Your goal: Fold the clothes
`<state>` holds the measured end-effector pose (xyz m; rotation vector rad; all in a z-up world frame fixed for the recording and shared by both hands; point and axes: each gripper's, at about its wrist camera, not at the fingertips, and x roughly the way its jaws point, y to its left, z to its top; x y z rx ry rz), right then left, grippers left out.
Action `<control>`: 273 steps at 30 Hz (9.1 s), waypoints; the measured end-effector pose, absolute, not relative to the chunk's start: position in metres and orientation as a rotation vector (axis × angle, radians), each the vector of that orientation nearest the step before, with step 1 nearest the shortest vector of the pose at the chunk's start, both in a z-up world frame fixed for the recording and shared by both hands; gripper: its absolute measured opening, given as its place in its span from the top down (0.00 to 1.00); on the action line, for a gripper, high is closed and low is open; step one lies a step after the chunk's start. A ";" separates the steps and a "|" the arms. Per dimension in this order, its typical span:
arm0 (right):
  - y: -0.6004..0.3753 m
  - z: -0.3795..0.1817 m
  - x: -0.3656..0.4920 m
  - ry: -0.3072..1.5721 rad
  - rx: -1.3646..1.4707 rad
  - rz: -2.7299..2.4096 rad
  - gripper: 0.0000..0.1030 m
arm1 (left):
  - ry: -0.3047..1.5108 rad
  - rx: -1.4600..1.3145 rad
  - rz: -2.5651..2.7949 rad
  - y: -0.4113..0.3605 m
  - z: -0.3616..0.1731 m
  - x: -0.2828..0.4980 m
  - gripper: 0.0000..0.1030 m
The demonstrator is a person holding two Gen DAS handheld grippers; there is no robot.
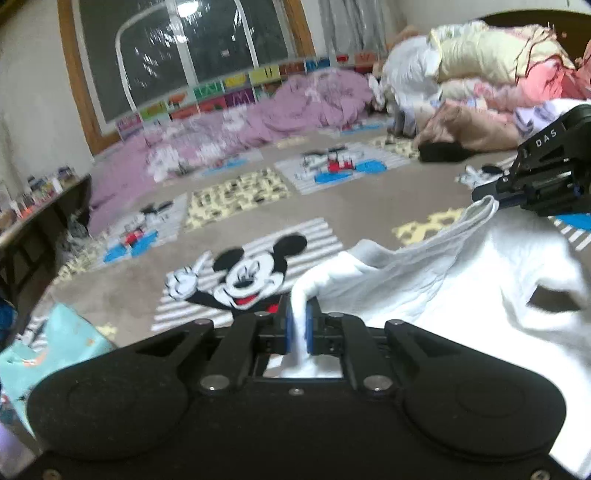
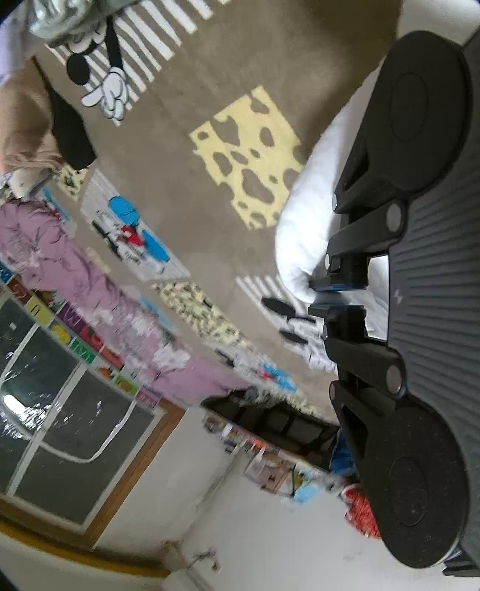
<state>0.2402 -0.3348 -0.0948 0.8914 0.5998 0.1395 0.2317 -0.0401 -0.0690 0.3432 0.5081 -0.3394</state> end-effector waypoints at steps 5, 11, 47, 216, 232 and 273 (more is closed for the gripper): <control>-0.333 -0.120 0.269 0.664 0.882 0.118 0.91 | 0.591 0.306 -0.353 -0.037 -0.091 0.262 0.94; -0.333 -0.142 0.289 0.724 0.893 0.107 0.84 | 0.700 0.251 -0.355 -0.033 -0.114 0.295 0.90; -0.406 -0.189 0.044 0.511 1.333 -0.153 0.32 | 0.817 -0.678 -0.246 0.068 -0.105 0.080 0.40; -0.360 -0.165 0.052 0.613 0.391 0.117 0.69 | 0.742 0.092 -0.309 -0.026 -0.140 0.114 0.69; -0.396 -0.163 -0.013 0.622 0.592 0.112 0.72 | 0.790 0.273 -0.330 -0.043 -0.137 0.057 0.69; -0.407 -0.169 0.032 0.578 0.538 0.349 0.58 | 0.683 0.620 -0.702 -0.376 -0.117 0.208 0.60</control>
